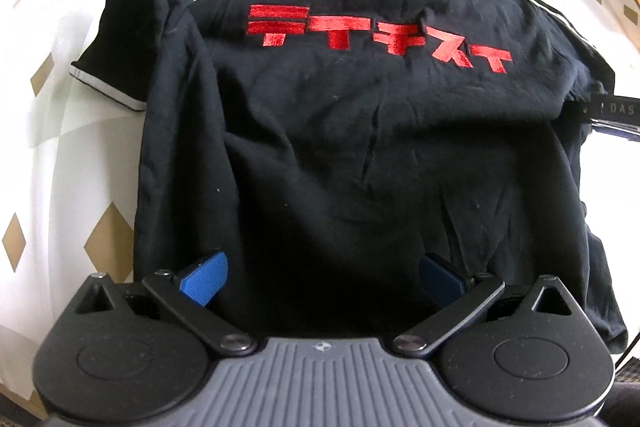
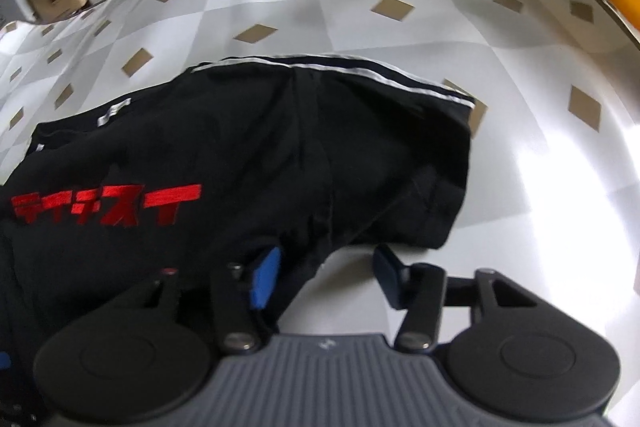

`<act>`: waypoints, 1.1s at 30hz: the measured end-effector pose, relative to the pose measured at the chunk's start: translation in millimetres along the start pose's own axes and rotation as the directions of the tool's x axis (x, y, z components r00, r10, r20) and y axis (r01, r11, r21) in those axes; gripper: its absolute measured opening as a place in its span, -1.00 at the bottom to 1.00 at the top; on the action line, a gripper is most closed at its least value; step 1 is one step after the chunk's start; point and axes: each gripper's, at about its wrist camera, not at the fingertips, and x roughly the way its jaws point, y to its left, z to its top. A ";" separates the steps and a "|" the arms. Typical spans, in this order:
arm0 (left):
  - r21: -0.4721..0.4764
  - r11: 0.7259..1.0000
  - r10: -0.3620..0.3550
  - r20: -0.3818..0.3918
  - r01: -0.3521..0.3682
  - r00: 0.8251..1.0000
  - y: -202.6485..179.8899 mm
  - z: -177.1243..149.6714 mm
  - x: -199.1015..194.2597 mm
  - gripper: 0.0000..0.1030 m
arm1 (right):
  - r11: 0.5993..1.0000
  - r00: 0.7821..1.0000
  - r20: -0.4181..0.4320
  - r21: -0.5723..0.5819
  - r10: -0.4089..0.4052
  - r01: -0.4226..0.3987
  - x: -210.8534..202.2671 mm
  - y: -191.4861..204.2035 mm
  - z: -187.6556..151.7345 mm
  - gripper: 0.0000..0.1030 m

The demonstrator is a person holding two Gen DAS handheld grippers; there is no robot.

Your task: Fold clothes

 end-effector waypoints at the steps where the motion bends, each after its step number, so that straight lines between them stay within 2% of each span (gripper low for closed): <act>1: -0.006 1.000 0.001 -0.002 -0.001 1.000 0.3 0.3 0.5 0.99 | 1.000 1.000 0.005 -0.013 0.004 -0.004 -0.3 2.0 -0.4 -0.27; 3: -0.011 1.000 0.003 -0.002 -0.003 1.000 0.6 0.5 0.9 0.99 | 0.999 1.000 0.010 -0.034 0.009 -0.008 -0.9 5.5 -1.3 -0.41; 6: -0.011 1.000 0.011 -0.003 -0.011 1.000 1.6 0.4 1.3 0.99 | 0.999 1.000 0.013 -0.047 0.000 0.001 -1.7 6.6 -1.4 -0.49; 10: -0.016 0.999 0.028 -0.008 -0.028 1.000 5.5 0.4 3.0 0.99 | 0.997 0.998 0.021 -0.037 -0.063 0.064 -1.1 -3.3 0.2 -0.51; 16: -0.023 0.999 0.045 -0.016 -0.045 0.999 8.8 0.4 4.8 0.99 | 0.996 0.995 0.037 0.016 -0.090 0.089 0.9 -26.3 4.0 -0.49; 21: -0.018 0.998 0.067 -0.020 -0.067 0.998 10.9 0.9 6.7 0.99 | 0.987 0.987 0.048 0.053 -0.155 0.152 2.1 -42.8 7.2 -0.35; 26: -0.039 0.997 0.071 -0.019 -0.072 0.997 16.4 3.2 6.8 0.99 | 0.964 0.968 0.042 0.113 -0.248 0.243 2.4 -60.0 9.6 -0.25; 30: -0.057 0.996 0.065 -0.014 -0.066 0.998 21.8 3.3 4.6 0.99 | 0.952 0.964 0.014 0.163 -0.266 0.260 -2.3 -64.1 11.1 -0.16; 33: -0.068 0.997 0.047 0.018 -0.045 0.999 25.3 4.4 -2.9 0.99 | 0.956 0.963 0.047 0.142 -0.267 0.258 -10.4 -57.3 13.4 -0.04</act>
